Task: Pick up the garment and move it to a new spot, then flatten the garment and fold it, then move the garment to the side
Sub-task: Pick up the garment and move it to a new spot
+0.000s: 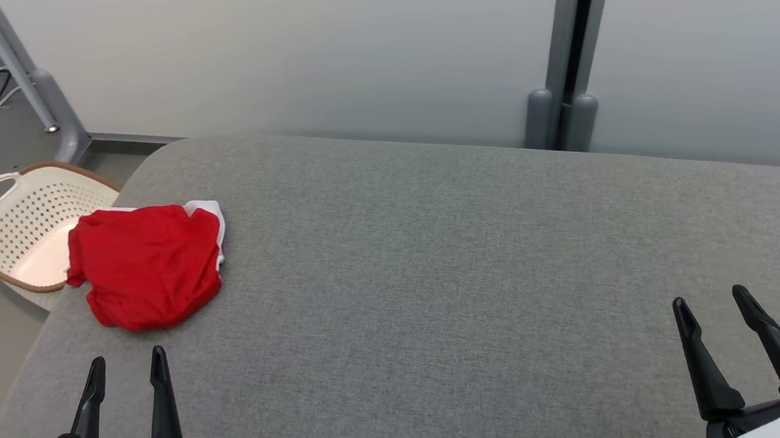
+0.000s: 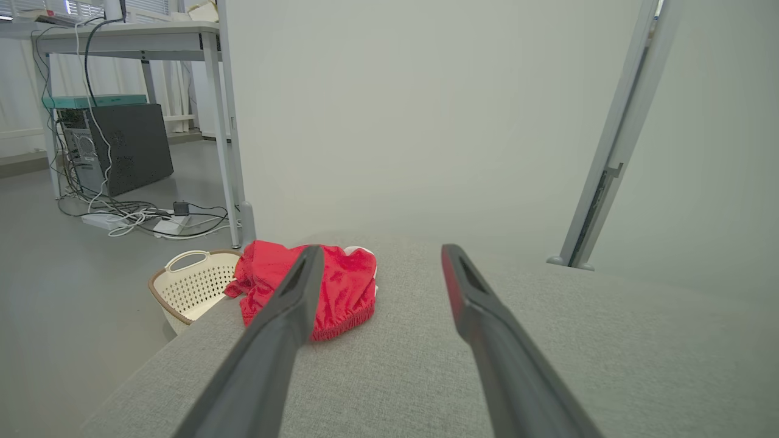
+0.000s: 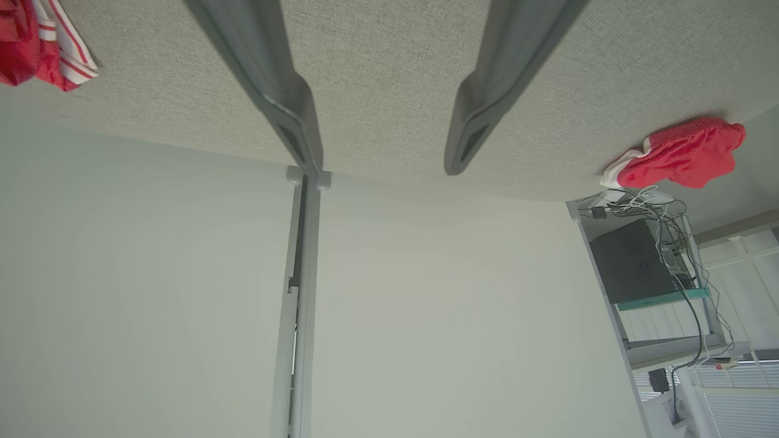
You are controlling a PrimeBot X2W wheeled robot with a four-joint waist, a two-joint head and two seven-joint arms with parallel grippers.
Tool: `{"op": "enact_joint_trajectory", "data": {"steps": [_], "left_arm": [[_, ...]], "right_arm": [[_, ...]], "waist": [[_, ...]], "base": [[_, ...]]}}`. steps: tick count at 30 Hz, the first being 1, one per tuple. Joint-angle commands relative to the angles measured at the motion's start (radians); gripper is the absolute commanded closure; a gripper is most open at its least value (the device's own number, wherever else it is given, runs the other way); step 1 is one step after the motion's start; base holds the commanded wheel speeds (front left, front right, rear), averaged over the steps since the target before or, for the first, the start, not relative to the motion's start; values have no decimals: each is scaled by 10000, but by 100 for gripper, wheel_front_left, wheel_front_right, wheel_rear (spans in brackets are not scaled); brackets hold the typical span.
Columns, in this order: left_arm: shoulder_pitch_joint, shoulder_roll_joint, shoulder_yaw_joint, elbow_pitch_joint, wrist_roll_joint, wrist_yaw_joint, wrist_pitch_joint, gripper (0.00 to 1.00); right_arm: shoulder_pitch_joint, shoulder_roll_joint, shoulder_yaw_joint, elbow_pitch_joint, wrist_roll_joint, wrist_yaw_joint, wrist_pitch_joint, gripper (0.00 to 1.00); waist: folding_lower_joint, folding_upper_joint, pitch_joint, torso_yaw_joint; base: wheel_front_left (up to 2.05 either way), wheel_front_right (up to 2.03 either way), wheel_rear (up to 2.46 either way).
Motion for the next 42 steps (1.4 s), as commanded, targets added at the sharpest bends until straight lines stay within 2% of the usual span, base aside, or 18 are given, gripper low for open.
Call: {"op": "enact_joint_trajectory", "data": {"steps": [1,15,21,24,29,34,35,41,42], "left_arm": [[-21,47,29,-25,21,-6,-65,0],[-294,107,28,103,235,183,-170,0],[-1384,-94,-102,651,176,29,-229,0],[-2391,-239,-70,1556,27,-207,-270,0],[-4412,-336,208,3767,-271,-853,-327,0],[-6359,-208,525,6372,-426,-1538,-341,0],[-7022,-165,575,7393,-427,-1725,-342,0],[-8371,-43,634,10210,-640,-2011,-180,0],[-8545,-20,681,10539,-695,-2008,-196,9]], "right_arm": [[42,-38,31,-68,-31,-11,67,0],[-183,-175,60,-207,-87,-12,232,0],[-513,-336,22,-571,-189,-12,438,0],[-800,-472,-21,-880,-291,-12,643,0],[-1401,-724,-134,-1464,-418,-12,944,0],[-1941,-868,-259,-1870,-506,-10,1120,0],[-2072,-891,-315,-1965,-539,-10,1117,0],[-2361,-885,-323,-1955,-583,-10,1056,0],[-2386,-884,-330,-1919,-586,-10,1036,0]], "waist": [[0,0,-42,252],[0,0,177,350],[0,0,1024,177],[0,0,1777,20],[0,0,3203,-297],[0,0,4411,-482],[0,0,4738,-507],[0,0,5242,-586],[0,0,5263,-595]], "base": [[0,0,0],[0,0,0],[0,0,0],[0,0,0],[0,0,0],[0,0,0],[0,0,0],[0,0,0],[0,0,0]]}}
